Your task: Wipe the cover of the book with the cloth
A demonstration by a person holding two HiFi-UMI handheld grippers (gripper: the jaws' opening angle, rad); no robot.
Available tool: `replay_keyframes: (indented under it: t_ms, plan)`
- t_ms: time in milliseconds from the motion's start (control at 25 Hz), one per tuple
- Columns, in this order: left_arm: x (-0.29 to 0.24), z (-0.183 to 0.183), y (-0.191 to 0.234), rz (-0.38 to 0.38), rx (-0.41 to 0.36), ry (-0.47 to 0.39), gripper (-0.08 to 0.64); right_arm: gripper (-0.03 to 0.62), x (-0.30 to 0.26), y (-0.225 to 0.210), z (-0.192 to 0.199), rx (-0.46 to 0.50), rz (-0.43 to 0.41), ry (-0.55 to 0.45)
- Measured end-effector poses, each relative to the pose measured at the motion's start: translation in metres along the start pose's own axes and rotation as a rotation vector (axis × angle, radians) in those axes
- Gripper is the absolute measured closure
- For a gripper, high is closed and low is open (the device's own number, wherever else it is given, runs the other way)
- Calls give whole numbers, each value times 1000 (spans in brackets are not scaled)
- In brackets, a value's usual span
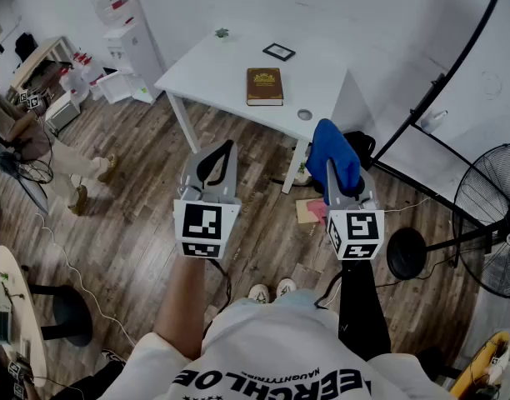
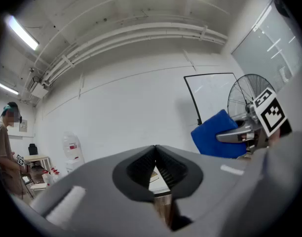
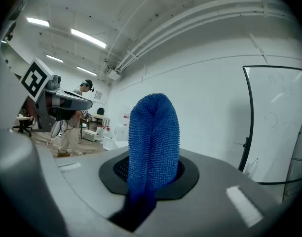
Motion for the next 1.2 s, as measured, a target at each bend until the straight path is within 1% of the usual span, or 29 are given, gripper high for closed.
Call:
replay_keyframes:
  t_ms: [240,440,560,680,920,1080,1200]
  plan:
    - [8,0,2,-1,10,-2,503,532,6,4,0,2,5,2]
    - [15,5,5,-4,33,-9,503,532,14,8,2,-7,22,-13]
    - [13,11,5,-1,40,1,503,532,11,8,5,-6,20,-9]
    - [7,12,8,-1,40,1,503,532,2,5,4,-24,16,-18]
    - [-24,23,19,-15,50,23,503,532,-33,-3,9,-39,-10,-19]
    - [-60,28,25,-16,52,37,503,532,-68,-23,13,-65,-11,-18]
    - [-92,27,34,-22,49,39,503,532,-101,-40,15,-67,-5,-4]
Point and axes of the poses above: the fingertips, and each gripper's own axes: x backward along the fingers, y to its left, z out of its underside, the point moved 2 cm from there along x, backward along the fingers, and after that the axes turned 3 degrees about y, right-handed, at the moved point
